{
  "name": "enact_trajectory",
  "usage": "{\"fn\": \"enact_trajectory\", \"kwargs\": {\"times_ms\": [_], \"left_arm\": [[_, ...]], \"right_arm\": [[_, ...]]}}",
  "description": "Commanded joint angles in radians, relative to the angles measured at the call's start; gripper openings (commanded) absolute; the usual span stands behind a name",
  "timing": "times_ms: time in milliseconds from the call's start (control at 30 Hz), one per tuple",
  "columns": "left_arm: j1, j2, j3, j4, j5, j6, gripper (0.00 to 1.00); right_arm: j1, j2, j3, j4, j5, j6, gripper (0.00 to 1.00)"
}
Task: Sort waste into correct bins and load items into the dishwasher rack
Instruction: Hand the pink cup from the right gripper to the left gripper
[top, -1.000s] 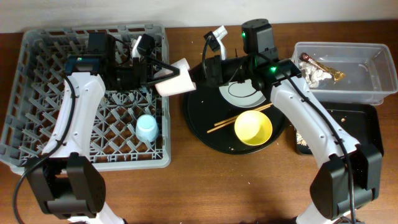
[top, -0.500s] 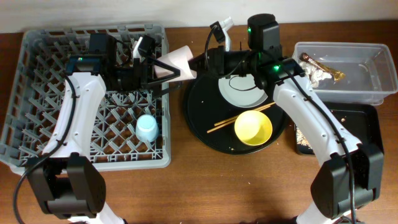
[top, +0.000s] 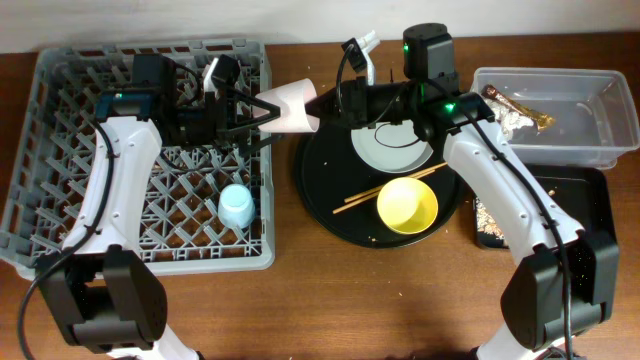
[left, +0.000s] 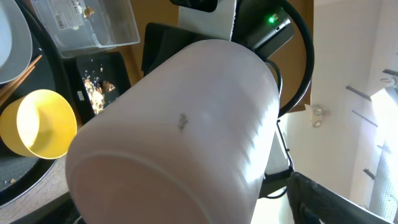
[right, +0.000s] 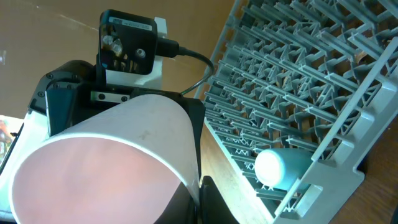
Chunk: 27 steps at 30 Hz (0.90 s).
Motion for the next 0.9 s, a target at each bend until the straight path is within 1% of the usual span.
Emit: {"fn": "enact_trajectory", "kwargs": {"times_ms": [0, 333, 567, 633, 800, 833, 867], "left_arm": [[0.003, 0.002, -0.005, 0.0, 0.025, 0.011, 0.94], [0.008, 0.002, -0.005, 0.0, 0.025, 0.008, 0.94], [0.034, 0.002, -0.005, -0.001, 0.025, 0.008, 0.94], [0.035, 0.002, -0.005, -0.002, 0.026, 0.008, 0.93], [0.035, 0.002, -0.005, -0.012, 0.025, 0.008, 0.93], [0.035, 0.002, -0.005, -0.017, 0.026, 0.008, 0.89], [0.035, 0.002, -0.005, -0.022, 0.026, 0.008, 0.89]], "right_arm": [[0.019, 0.005, 0.002, -0.001, -0.028, -0.033, 0.04], [0.031, 0.005, 0.002, -0.003, -0.058, -0.04, 0.04], [0.032, 0.005, 0.002, -0.016, -0.072, -0.058, 0.04], [0.033, 0.005, 0.002, -0.044, -0.033, -0.066, 0.04], [0.037, 0.005, 0.002, -0.043, 0.002, -0.066, 0.04], [0.037, 0.005, 0.002, -0.043, 0.008, -0.066, 0.04], [0.037, 0.005, 0.002, -0.04, 0.014, -0.066, 0.04]]}}
